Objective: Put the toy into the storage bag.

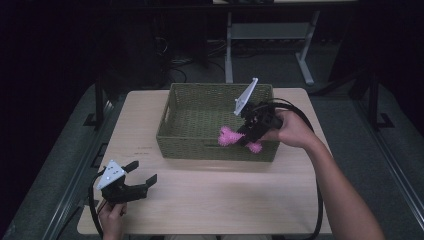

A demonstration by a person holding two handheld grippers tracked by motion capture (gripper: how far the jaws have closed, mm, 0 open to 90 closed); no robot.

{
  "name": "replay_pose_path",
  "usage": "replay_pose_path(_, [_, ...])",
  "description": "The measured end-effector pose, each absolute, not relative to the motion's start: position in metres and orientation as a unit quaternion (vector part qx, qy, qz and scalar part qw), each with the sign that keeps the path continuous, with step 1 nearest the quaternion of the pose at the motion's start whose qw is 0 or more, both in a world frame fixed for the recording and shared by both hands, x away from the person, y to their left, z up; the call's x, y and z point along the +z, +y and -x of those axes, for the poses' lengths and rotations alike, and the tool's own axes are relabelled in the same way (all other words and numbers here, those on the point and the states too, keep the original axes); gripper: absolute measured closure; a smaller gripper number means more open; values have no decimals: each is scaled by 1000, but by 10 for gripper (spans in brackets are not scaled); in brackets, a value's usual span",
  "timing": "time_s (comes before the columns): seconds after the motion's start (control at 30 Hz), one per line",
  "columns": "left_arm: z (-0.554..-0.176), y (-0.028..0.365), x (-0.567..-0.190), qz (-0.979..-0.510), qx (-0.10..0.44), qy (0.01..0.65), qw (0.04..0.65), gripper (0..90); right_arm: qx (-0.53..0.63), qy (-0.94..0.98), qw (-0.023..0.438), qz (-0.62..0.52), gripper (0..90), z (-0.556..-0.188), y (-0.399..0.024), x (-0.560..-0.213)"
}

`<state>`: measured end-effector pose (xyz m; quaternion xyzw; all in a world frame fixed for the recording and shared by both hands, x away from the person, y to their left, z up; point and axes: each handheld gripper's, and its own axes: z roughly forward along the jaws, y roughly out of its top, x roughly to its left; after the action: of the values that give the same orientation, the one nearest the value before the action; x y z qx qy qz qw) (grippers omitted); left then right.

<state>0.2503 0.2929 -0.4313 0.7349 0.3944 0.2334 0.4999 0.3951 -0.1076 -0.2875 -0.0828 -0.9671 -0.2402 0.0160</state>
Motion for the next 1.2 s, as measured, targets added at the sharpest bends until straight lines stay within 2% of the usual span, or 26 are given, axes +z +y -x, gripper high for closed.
replay_pose_path(0.63, [-249, 295, -431, -731, 234, 397, 503, 139, -229, -968, 15, 98, 583, -427, -103, -277])
replay_pose_path(1.2, [-250, 294, -431, -734, 238, 395, 498, 138, -225, -966, 26, 122, 583, -456, -104, -291])
